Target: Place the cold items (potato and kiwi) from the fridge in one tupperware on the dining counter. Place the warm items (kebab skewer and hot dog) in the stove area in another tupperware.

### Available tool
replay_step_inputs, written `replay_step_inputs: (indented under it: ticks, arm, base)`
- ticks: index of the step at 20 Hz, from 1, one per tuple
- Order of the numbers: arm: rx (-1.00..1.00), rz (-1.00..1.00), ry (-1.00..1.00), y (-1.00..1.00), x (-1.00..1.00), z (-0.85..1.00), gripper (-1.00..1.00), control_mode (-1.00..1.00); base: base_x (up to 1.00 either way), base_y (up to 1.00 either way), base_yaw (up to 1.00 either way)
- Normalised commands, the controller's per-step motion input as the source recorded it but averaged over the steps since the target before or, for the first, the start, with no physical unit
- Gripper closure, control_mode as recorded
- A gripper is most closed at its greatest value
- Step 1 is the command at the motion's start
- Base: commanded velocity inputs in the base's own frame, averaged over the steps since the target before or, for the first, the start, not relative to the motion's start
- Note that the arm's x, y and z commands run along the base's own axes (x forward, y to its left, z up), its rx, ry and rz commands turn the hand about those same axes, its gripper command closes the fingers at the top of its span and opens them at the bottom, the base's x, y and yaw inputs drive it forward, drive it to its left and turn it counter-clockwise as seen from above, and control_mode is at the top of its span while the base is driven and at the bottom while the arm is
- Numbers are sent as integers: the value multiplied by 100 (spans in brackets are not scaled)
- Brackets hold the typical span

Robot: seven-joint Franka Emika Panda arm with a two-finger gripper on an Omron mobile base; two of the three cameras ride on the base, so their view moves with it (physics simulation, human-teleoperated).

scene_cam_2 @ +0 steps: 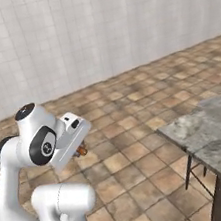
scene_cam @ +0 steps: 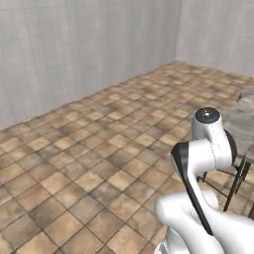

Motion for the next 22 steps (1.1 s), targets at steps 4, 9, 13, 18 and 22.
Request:
replay_step_inputs:
  ticks: [4, 9, 13, 18, 22]
  arm:
    - [0, 0, 0, 0, 0, 0, 100, 100]
    - [0, 0, 0, 0, 0, 0, 100, 100]
    - [0, 0, 0, 0, 0, 0, 100, 100]
    - [0, 0, 0, 0, 0, 0, 100, 100]
    - [0, 0, 0, 0, 0, 0, 100, 100]
  base:
    - [100, 74, -51]
    - [100, 73, -56]
    - [100, 69, -63]
    - [100, 58, -61]
    - [100, 54, -60]
